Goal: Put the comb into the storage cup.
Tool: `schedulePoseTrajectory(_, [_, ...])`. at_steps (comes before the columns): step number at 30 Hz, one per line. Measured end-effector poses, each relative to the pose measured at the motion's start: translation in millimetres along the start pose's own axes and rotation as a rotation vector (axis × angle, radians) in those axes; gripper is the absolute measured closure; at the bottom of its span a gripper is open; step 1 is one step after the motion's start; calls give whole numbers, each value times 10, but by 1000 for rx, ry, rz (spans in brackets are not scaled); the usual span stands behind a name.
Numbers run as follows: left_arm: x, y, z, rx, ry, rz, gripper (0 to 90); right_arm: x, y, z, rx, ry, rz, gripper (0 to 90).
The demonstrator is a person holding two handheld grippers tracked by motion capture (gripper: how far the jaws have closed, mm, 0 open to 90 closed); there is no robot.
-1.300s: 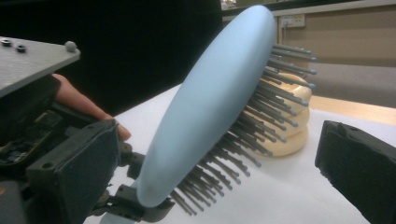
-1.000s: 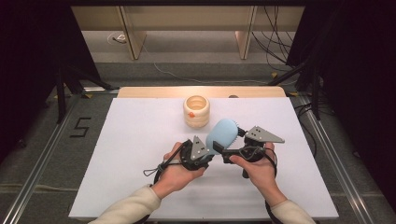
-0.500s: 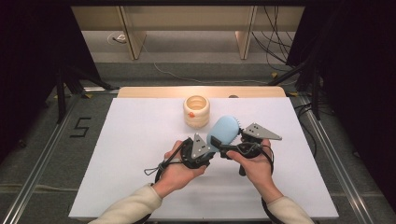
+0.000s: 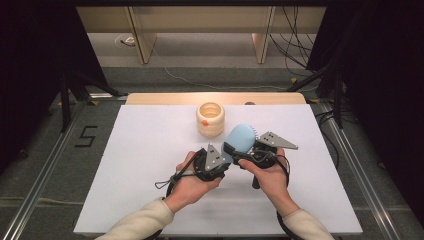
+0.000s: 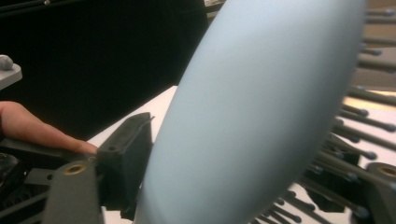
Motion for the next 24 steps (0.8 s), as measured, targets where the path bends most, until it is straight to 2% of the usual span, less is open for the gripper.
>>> schedulePoseTrajectory(5, [9,-6,21,11,12,-1,696,9,-49,29,-4,5,21,388])
schedulePoseTrajectory(13, [24,-7,47,35,27,-2,694,16,-96,77,-24,4,54,444])
schedulePoseTrajectory(24, [70,-23,96,57,43,-13,687,26,-208,164,8,-4,103,506])
Point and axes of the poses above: each handheld gripper's, and its own axes: x roughly backward along the jaws, z roughly out of its top, y roughly to its right, the point moved 9 cm from there along -x, roughly forward along the jaws, and after that the axes turned 5 degrees about x, right-handed, at the moved point
